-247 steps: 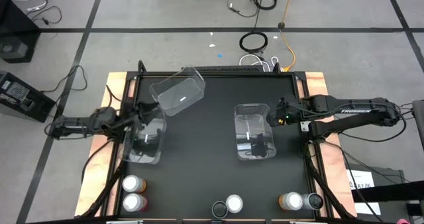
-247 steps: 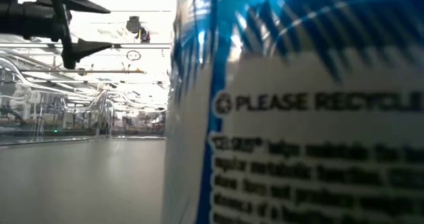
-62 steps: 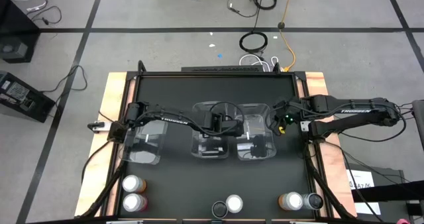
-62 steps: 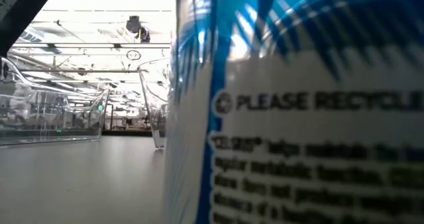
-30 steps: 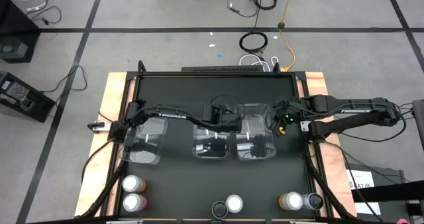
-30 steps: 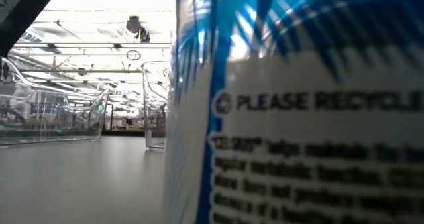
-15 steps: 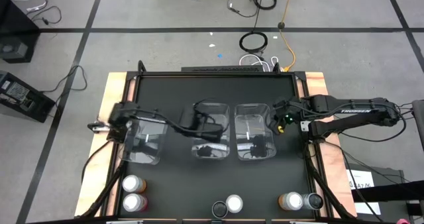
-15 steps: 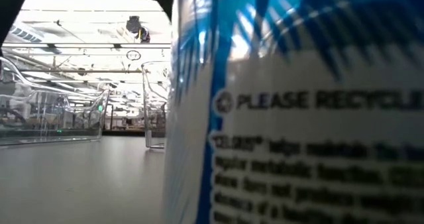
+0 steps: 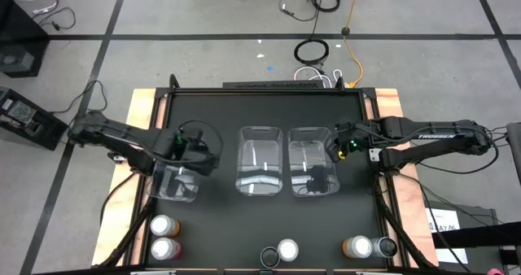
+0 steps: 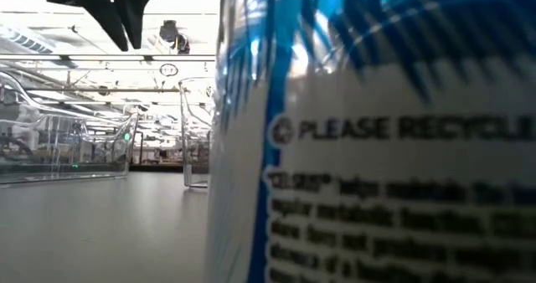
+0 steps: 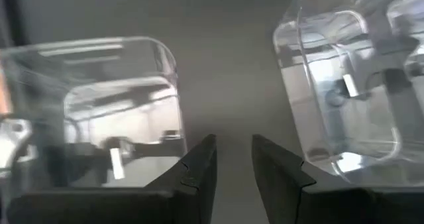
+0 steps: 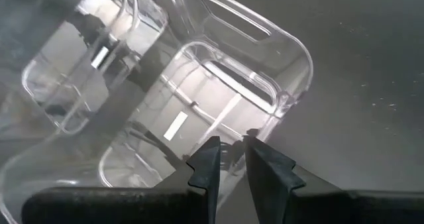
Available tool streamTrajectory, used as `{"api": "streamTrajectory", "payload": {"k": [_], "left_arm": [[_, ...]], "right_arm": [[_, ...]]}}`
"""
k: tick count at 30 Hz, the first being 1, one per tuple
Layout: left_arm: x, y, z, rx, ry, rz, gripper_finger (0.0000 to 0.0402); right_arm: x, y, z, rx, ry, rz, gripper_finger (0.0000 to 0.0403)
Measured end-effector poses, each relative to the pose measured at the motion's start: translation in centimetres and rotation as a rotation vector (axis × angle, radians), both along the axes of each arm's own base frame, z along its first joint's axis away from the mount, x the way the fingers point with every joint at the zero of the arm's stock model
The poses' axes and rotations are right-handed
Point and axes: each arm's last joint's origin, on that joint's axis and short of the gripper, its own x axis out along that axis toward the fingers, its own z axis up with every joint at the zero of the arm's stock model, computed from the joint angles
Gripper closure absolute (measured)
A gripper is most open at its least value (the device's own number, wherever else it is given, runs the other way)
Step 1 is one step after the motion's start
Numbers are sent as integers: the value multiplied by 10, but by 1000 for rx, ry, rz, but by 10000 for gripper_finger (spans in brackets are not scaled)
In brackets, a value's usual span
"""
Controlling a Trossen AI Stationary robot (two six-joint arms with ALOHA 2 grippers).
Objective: Sort soda cans
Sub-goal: Adjust the transparent bins
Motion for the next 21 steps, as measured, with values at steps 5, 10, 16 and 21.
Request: {"api": "streamTrajectory", "payload": {"k": [5,10,16,21], "left_arm": [[-9,1,-8,-20,-20,-29,297],[-11,2,-19,-13,20,-28,297],[-11,0,-35,-72,93,-35,297],[-10,-2,-48,-101,120,-14,297]], "right_arm": [[3,0,2,11,-38,-21,337],[4,0,2,19,-56,-36,337],[4,0,2,31,-59,-56,337],[4,0,2,36,-62,-65,337]]}}
